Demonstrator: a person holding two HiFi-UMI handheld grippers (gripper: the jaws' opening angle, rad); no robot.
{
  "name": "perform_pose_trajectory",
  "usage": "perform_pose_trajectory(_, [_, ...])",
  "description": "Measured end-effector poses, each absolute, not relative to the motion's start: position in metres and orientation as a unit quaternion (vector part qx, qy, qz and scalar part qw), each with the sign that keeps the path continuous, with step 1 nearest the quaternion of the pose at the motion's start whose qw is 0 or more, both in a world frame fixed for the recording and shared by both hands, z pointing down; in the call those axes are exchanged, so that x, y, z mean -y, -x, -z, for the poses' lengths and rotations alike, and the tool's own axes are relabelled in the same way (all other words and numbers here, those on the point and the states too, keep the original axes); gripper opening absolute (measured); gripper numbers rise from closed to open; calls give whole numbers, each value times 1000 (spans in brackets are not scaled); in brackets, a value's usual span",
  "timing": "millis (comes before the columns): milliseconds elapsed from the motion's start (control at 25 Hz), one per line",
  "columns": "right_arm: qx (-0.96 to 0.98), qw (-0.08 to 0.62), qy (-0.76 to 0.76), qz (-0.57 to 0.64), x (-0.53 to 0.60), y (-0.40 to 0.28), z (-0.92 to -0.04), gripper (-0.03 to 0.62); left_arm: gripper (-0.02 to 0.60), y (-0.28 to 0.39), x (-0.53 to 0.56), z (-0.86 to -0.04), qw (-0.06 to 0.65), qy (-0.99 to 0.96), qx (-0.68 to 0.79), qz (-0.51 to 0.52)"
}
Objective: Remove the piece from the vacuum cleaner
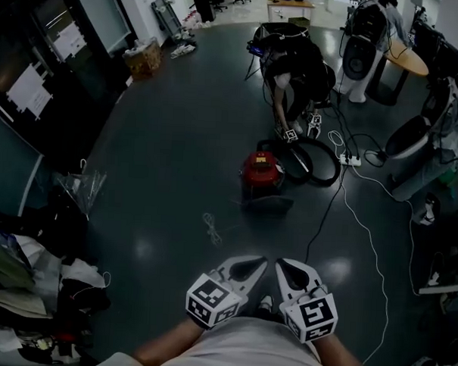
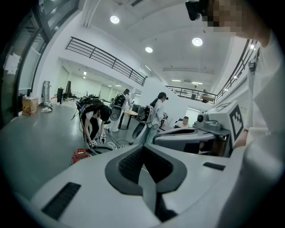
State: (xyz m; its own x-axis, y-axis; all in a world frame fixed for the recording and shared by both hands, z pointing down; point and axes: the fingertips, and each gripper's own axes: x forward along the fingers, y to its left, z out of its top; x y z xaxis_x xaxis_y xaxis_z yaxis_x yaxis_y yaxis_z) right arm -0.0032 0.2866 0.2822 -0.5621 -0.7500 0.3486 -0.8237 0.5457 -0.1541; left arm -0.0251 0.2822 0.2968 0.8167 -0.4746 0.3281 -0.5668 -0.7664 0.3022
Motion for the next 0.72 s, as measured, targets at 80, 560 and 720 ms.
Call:
perform_pose_trajectory(80, [872, 119, -450, -153, -283, -1, -283, 12, 5, 22, -279, -298, 197, -931, 284, -117])
perform_pose_trajectory(560, [870, 131, -447, -161, -229, -34, -310, 12, 5, 6, -228, -318, 200, -921, 307, -131])
perform_pose_trajectory(720, [867, 142, -447, -167, -191, -29, -323, 12, 5, 10, -187, -329, 203, -921, 303, -134])
